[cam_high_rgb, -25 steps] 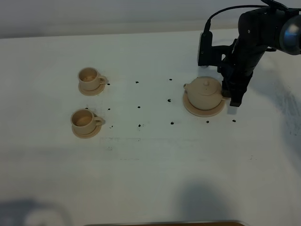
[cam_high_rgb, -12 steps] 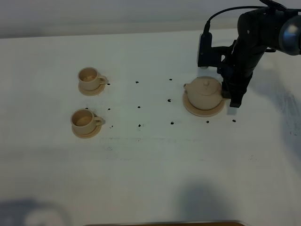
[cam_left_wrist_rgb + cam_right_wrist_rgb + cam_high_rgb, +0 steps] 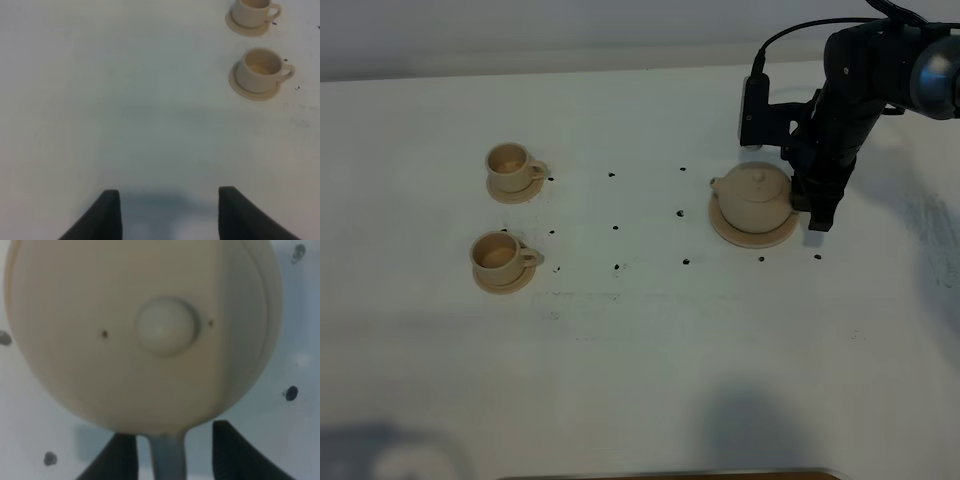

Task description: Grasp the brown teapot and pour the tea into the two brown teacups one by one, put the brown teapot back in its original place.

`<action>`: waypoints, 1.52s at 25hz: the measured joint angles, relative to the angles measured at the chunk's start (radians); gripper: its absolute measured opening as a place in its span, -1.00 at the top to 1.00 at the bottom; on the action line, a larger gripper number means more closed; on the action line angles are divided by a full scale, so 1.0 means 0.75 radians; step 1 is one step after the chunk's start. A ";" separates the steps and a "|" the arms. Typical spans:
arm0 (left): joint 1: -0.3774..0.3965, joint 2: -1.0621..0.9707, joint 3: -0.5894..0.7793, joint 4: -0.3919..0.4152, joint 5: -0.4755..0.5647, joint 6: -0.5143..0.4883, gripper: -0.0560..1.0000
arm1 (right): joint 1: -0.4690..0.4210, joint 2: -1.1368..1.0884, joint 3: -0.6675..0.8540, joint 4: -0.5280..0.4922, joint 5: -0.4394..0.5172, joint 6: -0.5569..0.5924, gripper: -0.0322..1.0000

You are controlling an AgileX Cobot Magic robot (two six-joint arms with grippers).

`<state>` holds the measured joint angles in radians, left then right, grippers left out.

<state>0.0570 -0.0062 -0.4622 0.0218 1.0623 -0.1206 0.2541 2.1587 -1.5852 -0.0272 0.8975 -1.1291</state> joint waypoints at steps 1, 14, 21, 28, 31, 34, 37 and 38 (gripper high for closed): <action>0.000 0.000 0.000 0.000 0.000 0.000 -0.06 | 0.000 0.000 0.000 0.000 0.000 -0.003 0.43; 0.000 0.000 0.000 0.000 0.000 0.000 -0.06 | 0.000 0.000 0.000 0.000 -0.009 0.005 0.77; 0.000 0.000 0.000 0.000 0.000 0.000 -0.06 | 0.000 -0.007 0.000 0.011 0.018 0.009 0.77; 0.000 0.000 0.000 0.000 0.000 0.000 -0.06 | 0.000 -0.032 -0.004 0.052 0.038 0.010 0.77; 0.000 0.000 0.000 0.000 0.000 0.000 -0.05 | 0.000 -0.032 -0.012 0.061 0.045 0.010 0.77; 0.000 0.000 0.000 0.000 0.000 0.000 -0.05 | 0.000 -0.032 -0.013 0.065 0.045 0.010 0.77; 0.000 0.000 0.000 0.000 0.000 0.000 -0.05 | 0.000 -0.032 -0.018 0.069 0.054 0.010 0.77; 0.000 0.000 0.000 0.000 0.000 0.000 -0.05 | -0.001 -0.032 -0.024 0.075 0.062 0.010 0.77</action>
<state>0.0570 -0.0062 -0.4622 0.0218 1.0623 -0.1206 0.2532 2.1348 -1.6033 0.0289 0.9440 -1.1214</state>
